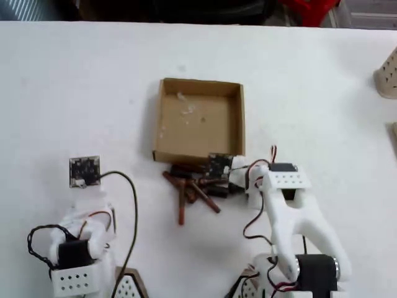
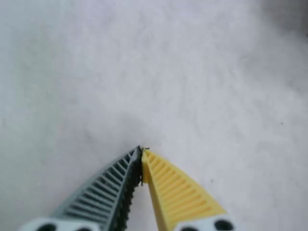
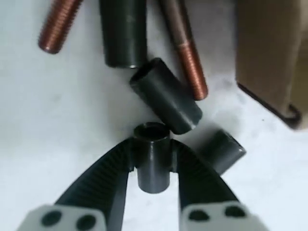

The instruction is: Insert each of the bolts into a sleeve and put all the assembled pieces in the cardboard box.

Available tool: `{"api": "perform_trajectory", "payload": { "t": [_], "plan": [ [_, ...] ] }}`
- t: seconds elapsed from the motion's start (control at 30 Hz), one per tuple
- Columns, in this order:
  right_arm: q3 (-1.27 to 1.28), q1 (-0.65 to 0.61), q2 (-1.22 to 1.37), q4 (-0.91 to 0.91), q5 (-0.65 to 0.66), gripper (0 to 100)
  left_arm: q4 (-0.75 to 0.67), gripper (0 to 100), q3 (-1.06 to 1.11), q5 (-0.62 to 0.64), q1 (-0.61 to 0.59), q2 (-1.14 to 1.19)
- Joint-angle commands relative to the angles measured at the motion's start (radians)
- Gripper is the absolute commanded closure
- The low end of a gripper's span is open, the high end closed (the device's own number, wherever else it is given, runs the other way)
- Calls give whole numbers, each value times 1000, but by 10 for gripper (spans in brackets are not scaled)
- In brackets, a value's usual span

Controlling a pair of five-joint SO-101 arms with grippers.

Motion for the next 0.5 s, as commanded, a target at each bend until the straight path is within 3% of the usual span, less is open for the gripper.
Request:
{"api": "perform_trajectory", "payload": {
  "t": [0.0, 0.23, 0.47],
  "plan": [
    [-127, 12, -1, 91, -196, 980, 0, 976, -2, -12, -12, -10],
    [-282, 12, -1, 401, -539, 980, -15, 976, -2, -12, -21, -12],
    [-201, 58, -1, 229, -847, 980, -89, 976, -2, -12, -117, -12]
  ]
}}
